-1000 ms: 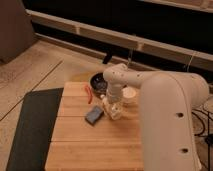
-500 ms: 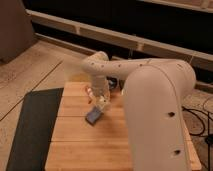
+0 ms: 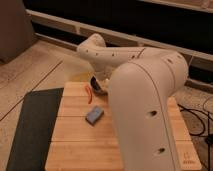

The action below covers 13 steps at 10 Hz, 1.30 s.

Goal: Place the bottle in the ceramic bowl

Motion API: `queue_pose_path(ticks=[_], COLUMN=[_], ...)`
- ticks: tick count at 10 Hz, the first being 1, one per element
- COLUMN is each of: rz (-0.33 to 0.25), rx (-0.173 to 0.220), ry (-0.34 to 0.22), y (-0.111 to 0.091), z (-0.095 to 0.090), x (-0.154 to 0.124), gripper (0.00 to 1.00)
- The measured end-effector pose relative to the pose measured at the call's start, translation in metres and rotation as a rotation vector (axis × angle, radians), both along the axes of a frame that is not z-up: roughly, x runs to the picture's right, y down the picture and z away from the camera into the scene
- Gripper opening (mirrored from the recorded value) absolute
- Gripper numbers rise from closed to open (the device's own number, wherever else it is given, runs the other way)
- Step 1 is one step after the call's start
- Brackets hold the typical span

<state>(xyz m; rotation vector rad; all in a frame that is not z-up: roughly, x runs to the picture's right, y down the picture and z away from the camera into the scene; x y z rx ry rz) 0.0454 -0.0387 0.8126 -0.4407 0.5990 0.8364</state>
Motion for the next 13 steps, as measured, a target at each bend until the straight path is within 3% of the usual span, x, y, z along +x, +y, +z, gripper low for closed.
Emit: queue_pose_path(ticks=[2, 4, 7, 13], rz=[0.019, 0.08, 0.127, 0.124], rx=[0.049, 0.113, 0.183, 0.18], ry=[-0.056, -0.162, -0.262, -0.264], y=[-0.018, -0.028, -0.04, -0.04], z=[0.021, 0.044, 0.062, 0.063], x=[0.023, 0.037, 0.052, 0.049], gripper=[0.0, 0.0, 0.0, 0.0])
